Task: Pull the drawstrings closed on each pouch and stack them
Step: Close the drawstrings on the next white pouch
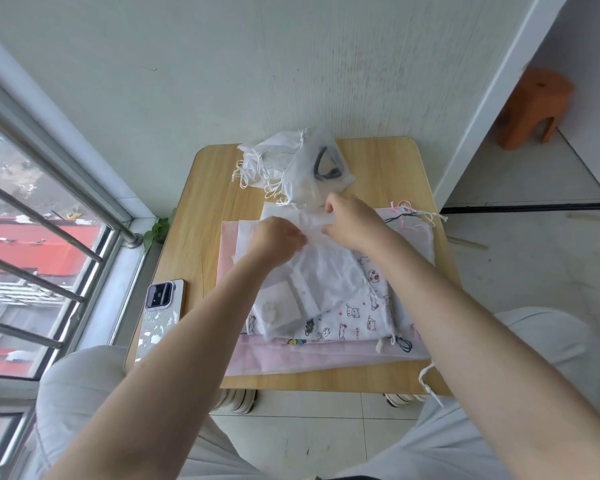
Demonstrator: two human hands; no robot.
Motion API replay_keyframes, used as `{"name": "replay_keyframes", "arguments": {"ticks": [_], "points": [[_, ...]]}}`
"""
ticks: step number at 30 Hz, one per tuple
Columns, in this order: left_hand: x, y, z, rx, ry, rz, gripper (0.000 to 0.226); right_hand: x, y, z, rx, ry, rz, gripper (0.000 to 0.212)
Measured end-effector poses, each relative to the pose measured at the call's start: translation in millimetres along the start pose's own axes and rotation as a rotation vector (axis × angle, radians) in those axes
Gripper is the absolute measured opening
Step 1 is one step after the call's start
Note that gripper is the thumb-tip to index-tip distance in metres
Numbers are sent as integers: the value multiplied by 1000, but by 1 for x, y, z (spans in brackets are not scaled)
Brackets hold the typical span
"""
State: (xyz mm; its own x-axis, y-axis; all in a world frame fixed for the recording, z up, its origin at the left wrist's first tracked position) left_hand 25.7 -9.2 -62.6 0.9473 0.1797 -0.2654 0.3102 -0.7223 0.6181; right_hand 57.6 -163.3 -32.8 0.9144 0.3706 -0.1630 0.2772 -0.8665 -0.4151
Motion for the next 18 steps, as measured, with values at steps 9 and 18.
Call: {"name": "replay_keyframes", "arguments": {"ticks": [9, 18], "points": [[-25, -54, -18, -417, -250, -290, 31, -6, -16, 31, 197, -267, -29, 14], [-26, -89, -24, -1448, -92, -411, 34, -6, -41, 52, 383, -185, -57, 14]]}}
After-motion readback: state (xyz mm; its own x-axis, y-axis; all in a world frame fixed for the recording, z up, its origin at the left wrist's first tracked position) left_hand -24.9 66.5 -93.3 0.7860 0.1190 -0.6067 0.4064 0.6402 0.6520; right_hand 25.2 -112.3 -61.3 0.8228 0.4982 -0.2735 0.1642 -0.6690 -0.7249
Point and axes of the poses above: each hand's wrist, its own x-axis towards the middle knuckle, its own z-axis out of the palm, y = z × x, the point moved 4 cm from there along x, towards the middle knuckle, and after that the axes turned 2 degrees about -z, right-handed, at the moved point
